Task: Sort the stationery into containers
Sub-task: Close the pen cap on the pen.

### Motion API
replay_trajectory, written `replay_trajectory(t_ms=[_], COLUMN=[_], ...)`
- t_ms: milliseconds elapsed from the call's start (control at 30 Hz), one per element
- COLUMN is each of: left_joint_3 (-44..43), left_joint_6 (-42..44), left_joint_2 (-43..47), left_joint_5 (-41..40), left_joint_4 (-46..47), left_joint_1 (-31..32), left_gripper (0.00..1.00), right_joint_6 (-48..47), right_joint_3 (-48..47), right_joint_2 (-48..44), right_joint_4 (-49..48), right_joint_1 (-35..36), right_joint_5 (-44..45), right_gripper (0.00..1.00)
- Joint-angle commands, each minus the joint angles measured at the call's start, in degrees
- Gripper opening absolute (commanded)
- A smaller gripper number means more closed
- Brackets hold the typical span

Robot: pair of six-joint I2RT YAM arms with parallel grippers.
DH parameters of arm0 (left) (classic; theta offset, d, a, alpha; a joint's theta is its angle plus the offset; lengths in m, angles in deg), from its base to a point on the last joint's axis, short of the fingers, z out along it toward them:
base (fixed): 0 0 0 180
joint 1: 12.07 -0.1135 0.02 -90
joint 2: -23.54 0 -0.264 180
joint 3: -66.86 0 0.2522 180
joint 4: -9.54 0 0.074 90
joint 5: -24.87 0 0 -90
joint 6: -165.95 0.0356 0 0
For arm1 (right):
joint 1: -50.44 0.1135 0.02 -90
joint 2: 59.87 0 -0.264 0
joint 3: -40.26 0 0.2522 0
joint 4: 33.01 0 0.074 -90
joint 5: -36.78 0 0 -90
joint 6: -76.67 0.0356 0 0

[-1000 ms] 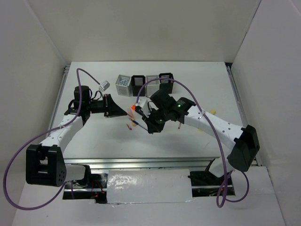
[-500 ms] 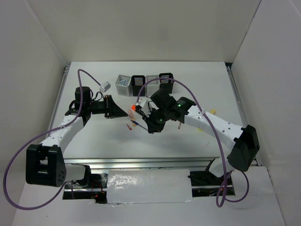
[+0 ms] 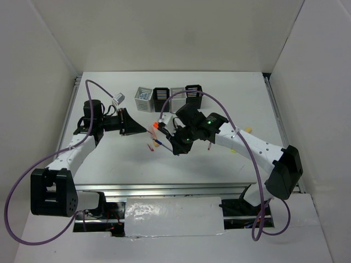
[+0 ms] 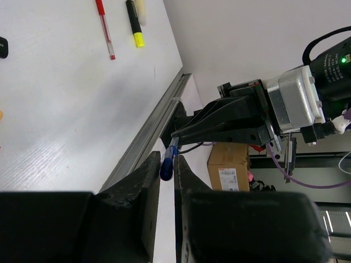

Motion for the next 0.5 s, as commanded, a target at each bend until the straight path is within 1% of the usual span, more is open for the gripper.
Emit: replay_trajectory(t_ms=[0,467], left_joint_3=[0.73,3.98], left_joint_6=[-0.99,-2.22], left_joint_2=[1.07,3.09], left_joint_5=[1.4,1.05], left_joint_4=[2.62,3.85], left_joint_1=[-0.24,0.9], left_gripper=[0.0,0.0], right_joint_6=[0.38,0.73], right_joint_3=[-0.45,-1.07], right_joint_2=[-1.54,-0.57], right_joint_4=[-1.46,-1.64], right_joint_1=[-0.33,-0.33], right_joint_5=[-0.74,-0.74], right_gripper=[0.0,0.0])
